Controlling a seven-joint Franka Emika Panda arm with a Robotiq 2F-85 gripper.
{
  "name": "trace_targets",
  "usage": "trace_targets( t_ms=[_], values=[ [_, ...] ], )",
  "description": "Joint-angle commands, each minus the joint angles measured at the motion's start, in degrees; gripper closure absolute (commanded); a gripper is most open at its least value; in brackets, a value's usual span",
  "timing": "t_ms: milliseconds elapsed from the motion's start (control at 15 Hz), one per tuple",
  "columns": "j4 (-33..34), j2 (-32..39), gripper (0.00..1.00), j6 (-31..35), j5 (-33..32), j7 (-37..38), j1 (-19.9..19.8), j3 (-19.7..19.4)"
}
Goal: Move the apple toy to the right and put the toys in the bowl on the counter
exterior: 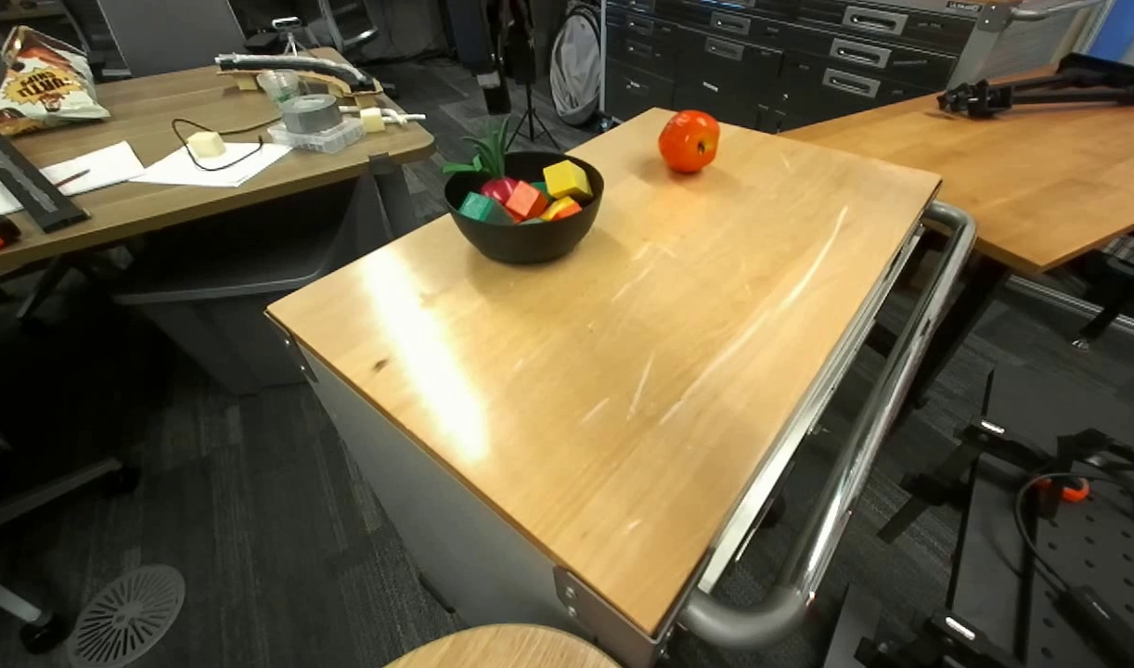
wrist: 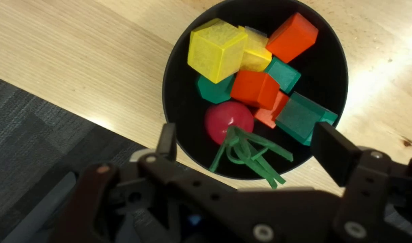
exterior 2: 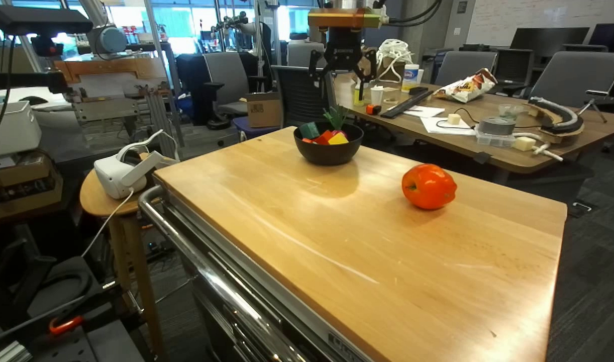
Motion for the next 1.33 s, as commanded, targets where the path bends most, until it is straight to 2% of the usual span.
trace_targets(
  t_ms=[0,67,133,200,800,1267],
  values=[
    [2.16,2.73,0.00,-1.26,1.03,0.91,0.13,0.34],
    [2.70,3.67,0.00,-1.62,1.41,0.56,0.03,0.56],
    [2.94,4.32,0.08,-1.51,1.76,0.35,-0.07,0.72],
    [3.55,5.04,0.27,-1.68,2.09,0.20,-0.29,1.13],
    [5.70,7.03,0.98,-1.43,4.37,0.31,-0.44,1.15],
    [4.56,5.02,1.00,0.29,3.67,0.55,0.12,0.85]
  ],
)
